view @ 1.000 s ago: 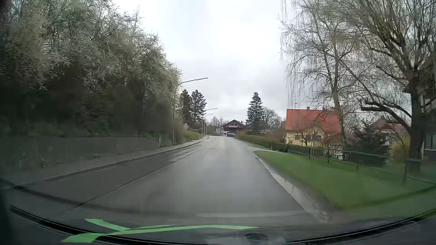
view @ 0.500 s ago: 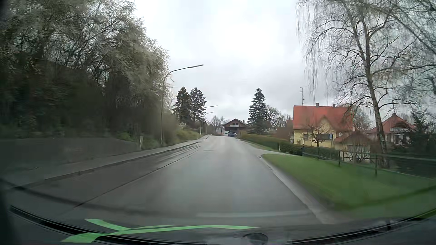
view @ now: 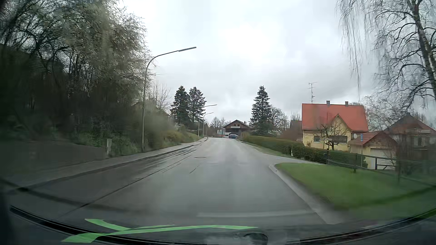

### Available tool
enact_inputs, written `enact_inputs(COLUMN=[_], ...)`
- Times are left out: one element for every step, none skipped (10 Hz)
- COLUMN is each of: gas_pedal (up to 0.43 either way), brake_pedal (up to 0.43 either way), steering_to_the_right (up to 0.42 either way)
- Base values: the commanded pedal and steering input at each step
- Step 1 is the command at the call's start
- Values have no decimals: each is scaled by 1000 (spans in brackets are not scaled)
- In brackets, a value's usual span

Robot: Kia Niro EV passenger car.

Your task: Follow the waypoints while adhering to traffic rules and regulations

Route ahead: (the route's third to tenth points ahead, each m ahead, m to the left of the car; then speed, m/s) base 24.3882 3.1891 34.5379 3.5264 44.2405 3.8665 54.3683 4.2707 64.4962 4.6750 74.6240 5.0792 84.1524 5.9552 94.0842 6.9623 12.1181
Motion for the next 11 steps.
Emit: enact_inputs(gas_pedal=[150, 150, 150, 150, 150, 150, 138, 118, 87, 87, 87], brake_pedal=[0, 0, 0, 0, 0, 0, 0, 0, 0, 0, 0], steering_to_the_right=[-2, -2, -2, -2, -2, -2, -2, -2, -2, -2, -2])
